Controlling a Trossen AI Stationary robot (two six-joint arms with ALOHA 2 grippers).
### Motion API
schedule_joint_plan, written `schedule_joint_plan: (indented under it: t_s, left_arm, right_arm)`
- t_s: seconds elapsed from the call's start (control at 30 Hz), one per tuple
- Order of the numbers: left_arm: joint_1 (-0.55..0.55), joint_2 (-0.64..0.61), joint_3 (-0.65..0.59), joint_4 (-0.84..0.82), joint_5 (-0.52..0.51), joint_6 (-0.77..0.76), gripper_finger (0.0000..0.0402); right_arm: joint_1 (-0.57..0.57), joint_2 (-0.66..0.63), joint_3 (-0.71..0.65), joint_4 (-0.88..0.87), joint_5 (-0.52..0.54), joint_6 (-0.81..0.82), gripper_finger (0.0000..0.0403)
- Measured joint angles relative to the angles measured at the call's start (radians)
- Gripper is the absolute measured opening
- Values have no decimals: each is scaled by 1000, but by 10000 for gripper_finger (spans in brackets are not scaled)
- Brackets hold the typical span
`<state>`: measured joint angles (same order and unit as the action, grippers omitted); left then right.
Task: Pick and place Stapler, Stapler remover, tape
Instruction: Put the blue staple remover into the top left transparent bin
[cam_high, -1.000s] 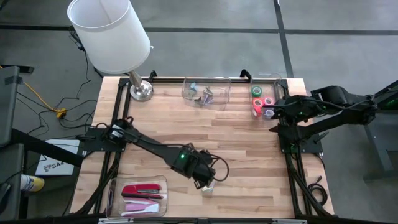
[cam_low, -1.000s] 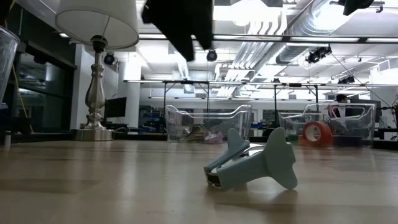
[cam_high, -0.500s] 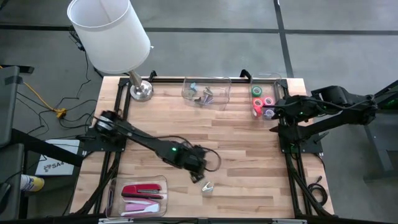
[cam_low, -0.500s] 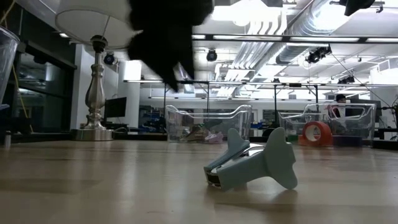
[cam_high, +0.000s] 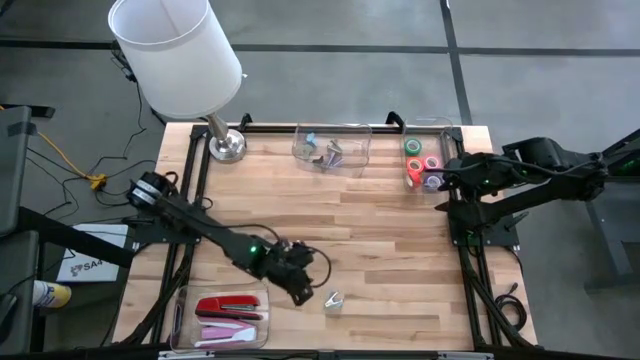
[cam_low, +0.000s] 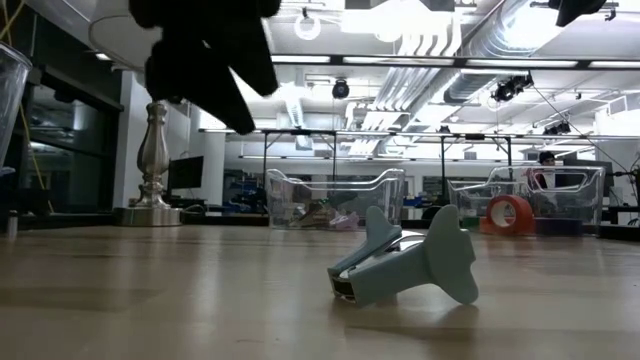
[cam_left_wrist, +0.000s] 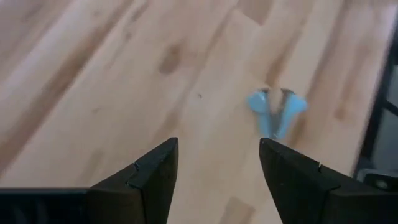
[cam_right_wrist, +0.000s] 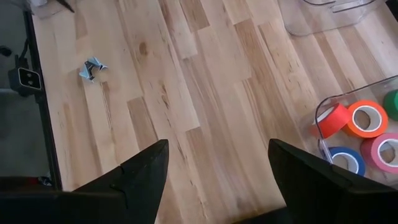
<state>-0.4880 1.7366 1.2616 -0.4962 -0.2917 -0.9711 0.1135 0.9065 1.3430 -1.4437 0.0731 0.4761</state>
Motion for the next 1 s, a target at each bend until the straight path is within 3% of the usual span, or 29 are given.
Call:
schedule_joint_plan:
  t_s: [0.5, 0.67, 1.0]
  left_arm:
    - [-142, 16, 0, 59, -83, -28, 220]
    - [-162, 24, 0, 61, -129, 59, 223]
    - [-160, 120, 1, 240, -123, 182, 309]
  right_arm:
    - [0, -4, 0, -3, 3, 48, 267]
    - [0, -4, 0, -3, 3, 60, 267]
    - [0, -4, 0, -3, 2, 80, 267]
